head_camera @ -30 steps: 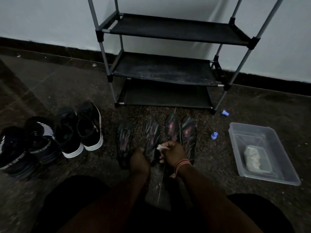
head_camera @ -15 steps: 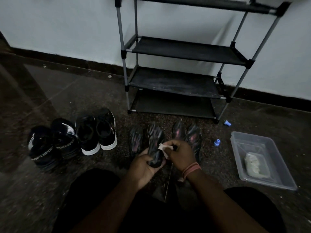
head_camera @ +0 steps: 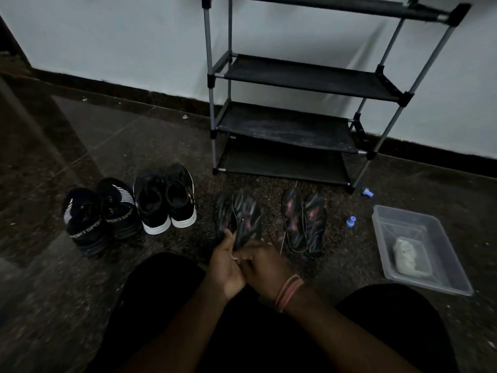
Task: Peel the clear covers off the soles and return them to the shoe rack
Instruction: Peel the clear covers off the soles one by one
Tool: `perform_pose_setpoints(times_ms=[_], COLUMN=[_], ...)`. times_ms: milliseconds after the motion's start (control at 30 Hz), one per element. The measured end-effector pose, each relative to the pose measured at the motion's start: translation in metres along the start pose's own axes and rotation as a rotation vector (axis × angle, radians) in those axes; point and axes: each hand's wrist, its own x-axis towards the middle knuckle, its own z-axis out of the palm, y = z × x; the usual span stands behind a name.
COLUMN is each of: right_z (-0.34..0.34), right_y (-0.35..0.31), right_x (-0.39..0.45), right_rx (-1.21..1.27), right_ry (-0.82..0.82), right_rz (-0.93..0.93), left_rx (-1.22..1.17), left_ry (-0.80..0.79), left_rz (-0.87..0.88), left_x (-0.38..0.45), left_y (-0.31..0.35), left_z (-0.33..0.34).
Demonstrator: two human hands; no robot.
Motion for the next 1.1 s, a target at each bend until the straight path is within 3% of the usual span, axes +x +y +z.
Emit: perform_pose_setpoints(times_ms=[67,233,400,567,700,867,1000,1100], right_z=[-0.001,-0.009,0.017,-0.005,0.013,-0.005,0.017,0.009], right_y=[0.008,0.037,0.015,0.049,0.023,0.060,0.032,0.048], right_x=[0.001,0.019,0.007,0.022,0.010,0.031,0.021,0.030], right_rx=[-0.036,-0.132,0.020,-0.077,-0.005,-0.086,0.001,0.000], right_ry=[0.012,0.254,0.078,0.321,0.106,0.317,0.147,0.267], right_rz=[-0.008,0.134,0.091,0.267,0.147,0.345,0.216,0.288], left_rx=[-0.007,-0.044,-0.007,-0.021,0.018,-0.030,0.028,0.006], left_ry=[0.041,0.129,0.109,0.095,0.079,0.085,0.120,0.111], left_rz=[-0.049,-0.010,-0.028,-0.031,-0.045,-0.030,-0.019,-0.014], left_x=[0.003,0.009,0.011,0.021,0.026,0.034,0.033,0.035], left_y=[-0.002,-0.005,-0.006,-0.011,-0.009,-0.011,-0.008,-0.008], left_z=[0.003,0.008,0.000,0.005,-0.005,0.004,-0.003,-0.001])
